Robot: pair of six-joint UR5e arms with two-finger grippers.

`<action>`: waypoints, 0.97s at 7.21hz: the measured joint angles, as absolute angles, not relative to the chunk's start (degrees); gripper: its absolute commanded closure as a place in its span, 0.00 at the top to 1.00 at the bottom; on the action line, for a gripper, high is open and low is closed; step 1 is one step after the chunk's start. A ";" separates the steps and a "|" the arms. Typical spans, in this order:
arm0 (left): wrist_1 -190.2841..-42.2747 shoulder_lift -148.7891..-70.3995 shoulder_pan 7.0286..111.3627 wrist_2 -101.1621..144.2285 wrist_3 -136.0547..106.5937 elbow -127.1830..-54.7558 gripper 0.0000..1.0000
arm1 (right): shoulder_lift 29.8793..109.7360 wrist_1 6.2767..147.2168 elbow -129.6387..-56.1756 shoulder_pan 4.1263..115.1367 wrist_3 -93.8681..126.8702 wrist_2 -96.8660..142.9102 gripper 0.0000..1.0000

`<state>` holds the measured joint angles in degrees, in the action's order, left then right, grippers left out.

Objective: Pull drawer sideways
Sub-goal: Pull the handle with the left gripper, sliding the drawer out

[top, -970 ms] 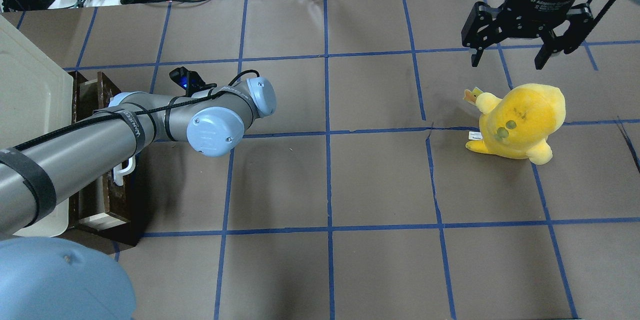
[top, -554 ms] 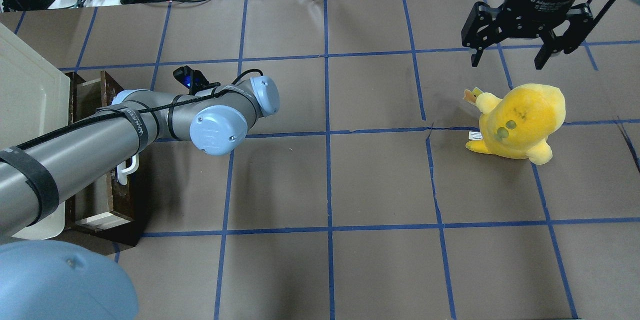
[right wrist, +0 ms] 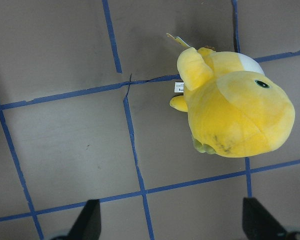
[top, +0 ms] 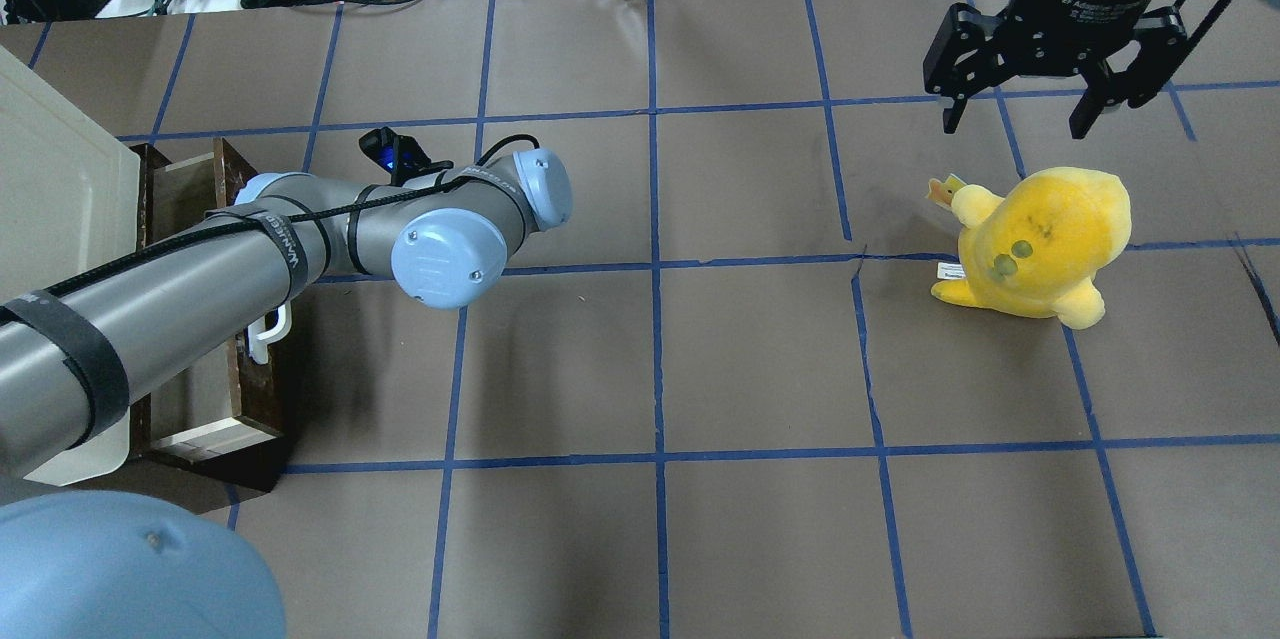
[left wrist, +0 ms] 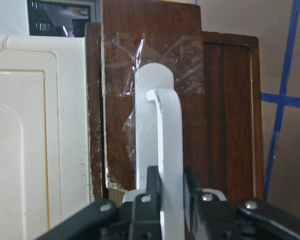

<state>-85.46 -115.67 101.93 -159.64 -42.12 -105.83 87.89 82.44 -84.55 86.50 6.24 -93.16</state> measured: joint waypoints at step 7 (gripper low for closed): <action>-89.29 -116.92 106.35 -158.64 -42.01 -102.40 1.00 | 87.89 82.44 -84.55 86.54 6.24 -93.16 1.00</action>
<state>-89.29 -116.92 106.35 -158.64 -42.01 -102.40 87.89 82.44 -84.55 86.54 6.24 -93.16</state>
